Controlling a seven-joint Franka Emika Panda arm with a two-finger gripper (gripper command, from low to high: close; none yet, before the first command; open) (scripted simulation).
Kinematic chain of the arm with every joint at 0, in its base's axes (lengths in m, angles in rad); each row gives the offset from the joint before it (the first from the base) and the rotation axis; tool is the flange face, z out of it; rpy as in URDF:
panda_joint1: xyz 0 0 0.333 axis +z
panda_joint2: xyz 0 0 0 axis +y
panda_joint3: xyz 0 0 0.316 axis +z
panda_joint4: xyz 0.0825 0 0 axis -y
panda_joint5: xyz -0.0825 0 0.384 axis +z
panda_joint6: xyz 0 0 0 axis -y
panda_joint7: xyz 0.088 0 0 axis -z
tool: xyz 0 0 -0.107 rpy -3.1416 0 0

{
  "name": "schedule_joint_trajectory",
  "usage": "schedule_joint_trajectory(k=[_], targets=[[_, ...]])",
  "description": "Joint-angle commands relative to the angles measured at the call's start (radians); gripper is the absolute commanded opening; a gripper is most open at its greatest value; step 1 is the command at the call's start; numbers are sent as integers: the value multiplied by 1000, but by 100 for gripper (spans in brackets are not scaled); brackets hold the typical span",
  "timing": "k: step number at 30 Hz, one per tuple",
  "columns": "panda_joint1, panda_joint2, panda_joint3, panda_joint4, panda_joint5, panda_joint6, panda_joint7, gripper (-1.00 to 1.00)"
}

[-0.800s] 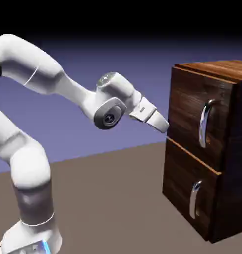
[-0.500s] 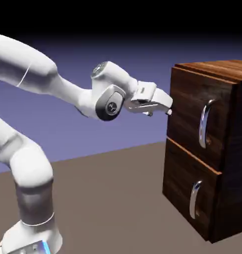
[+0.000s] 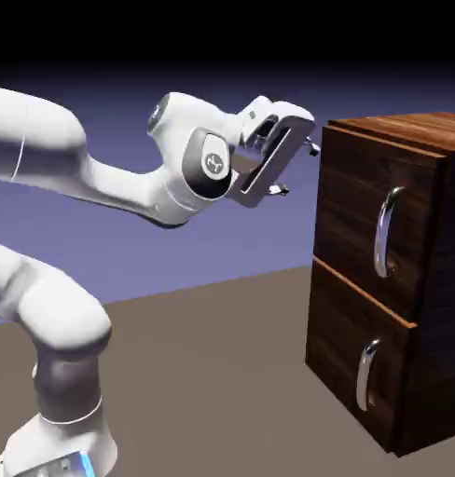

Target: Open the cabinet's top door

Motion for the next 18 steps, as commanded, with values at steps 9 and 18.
schedule_joint_trajectory(k=[9, 18], targets=[[123, -100, -175, 51, -391, -10, -190, 0], [246, -201, -350, 102, -783, -19, -381, 0]])
